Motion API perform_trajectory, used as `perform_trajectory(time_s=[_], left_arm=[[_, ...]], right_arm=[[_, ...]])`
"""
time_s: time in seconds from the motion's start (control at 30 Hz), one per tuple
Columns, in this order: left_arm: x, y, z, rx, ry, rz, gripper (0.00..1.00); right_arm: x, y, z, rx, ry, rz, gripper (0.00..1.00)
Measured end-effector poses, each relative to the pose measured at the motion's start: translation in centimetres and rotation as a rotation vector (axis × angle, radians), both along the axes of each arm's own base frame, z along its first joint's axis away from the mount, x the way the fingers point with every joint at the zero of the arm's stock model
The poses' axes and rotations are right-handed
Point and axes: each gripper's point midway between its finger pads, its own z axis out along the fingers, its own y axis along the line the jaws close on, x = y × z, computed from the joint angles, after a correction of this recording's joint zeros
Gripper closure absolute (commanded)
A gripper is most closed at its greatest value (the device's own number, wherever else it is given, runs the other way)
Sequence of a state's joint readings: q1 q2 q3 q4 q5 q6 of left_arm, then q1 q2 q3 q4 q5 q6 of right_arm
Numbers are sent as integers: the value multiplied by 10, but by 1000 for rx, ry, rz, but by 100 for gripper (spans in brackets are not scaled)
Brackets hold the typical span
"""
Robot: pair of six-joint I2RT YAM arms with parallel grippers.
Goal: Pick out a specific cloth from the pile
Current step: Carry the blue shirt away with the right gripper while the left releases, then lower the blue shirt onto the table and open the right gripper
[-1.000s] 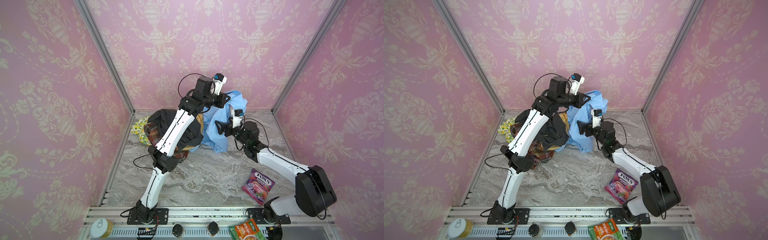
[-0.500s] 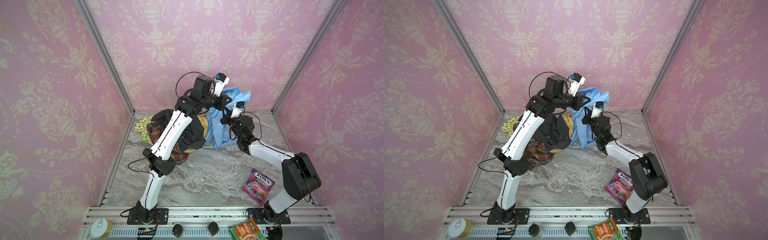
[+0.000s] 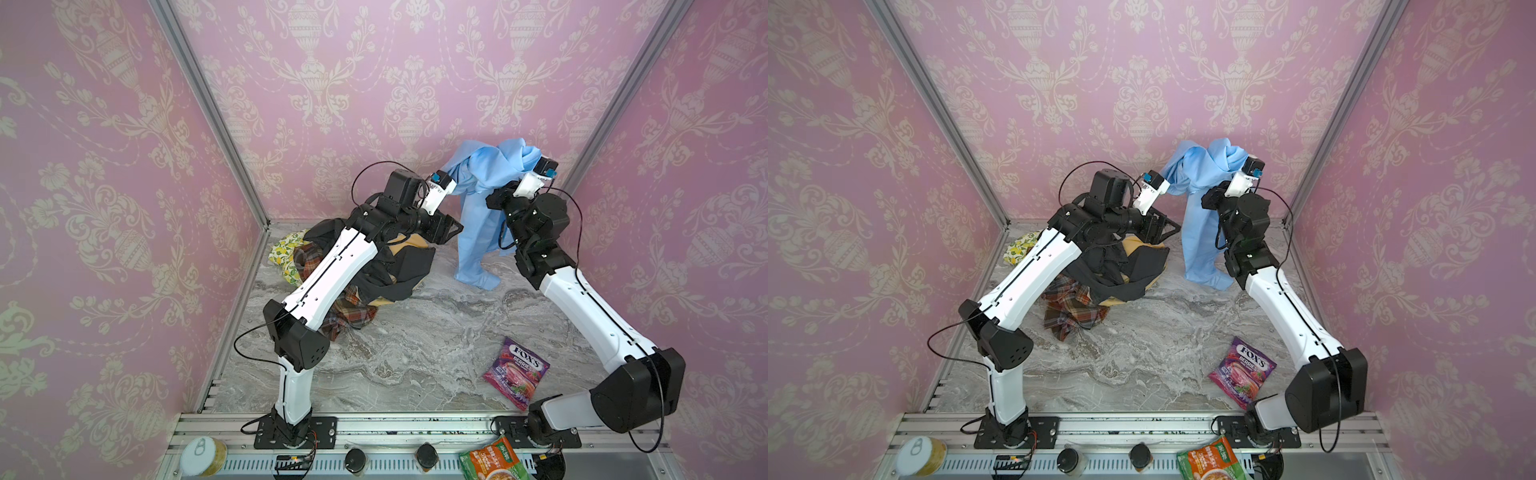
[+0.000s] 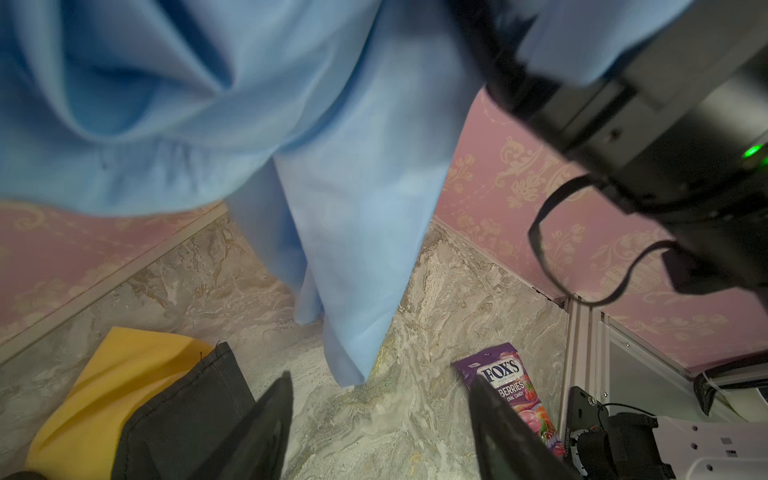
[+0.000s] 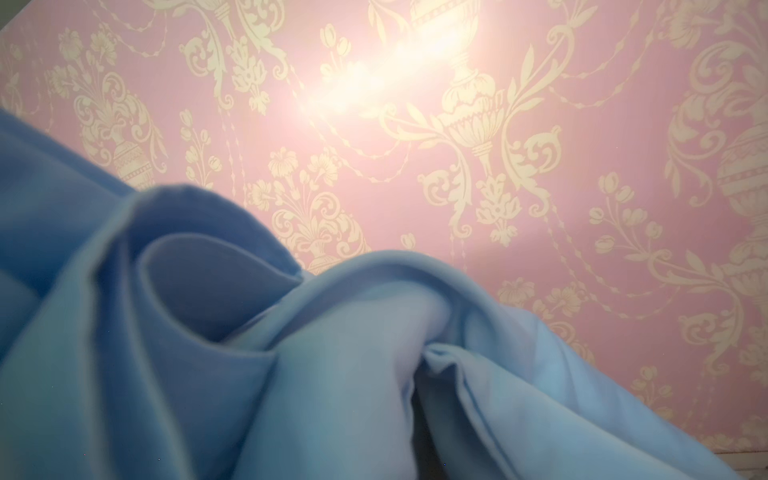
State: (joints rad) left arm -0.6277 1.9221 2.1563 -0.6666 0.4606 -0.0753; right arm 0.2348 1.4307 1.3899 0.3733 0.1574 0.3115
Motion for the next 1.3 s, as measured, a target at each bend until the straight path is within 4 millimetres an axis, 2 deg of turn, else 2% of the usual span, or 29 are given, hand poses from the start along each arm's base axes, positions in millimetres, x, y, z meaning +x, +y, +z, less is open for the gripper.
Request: perform_trajectory(time_s=[0.17,0.27,0.4,0.57,0.77,0.93,1.13,1.23,1.3], left_arm=[[-1,17,-43,20,13,36,19],[-5,27,-68,28,12,55,16],[-13,37,-105,50,26,74,15],[-18,44,-132,61,44,92,15],[-16,44,-133,37,29,107,15],[-13,43,-127,19,12,112,15],[-7,47,-119,1,5,130,16],[-3,48,-115,-12,-2,139,16],[-3,48,-114,-19,0,143,16]], right_arm=[[-3,-26,31,-5,14,-64,100],[-4,-42,39,-15,25,-101,100],[0,-69,30,-31,67,-161,100],[16,-107,10,-48,135,-244,100],[31,-149,7,-61,171,-327,100],[33,-170,33,-58,140,-357,100],[34,-169,68,-76,81,-349,100],[33,-168,69,-90,80,-344,100],[31,-165,58,-91,100,-331,100]])
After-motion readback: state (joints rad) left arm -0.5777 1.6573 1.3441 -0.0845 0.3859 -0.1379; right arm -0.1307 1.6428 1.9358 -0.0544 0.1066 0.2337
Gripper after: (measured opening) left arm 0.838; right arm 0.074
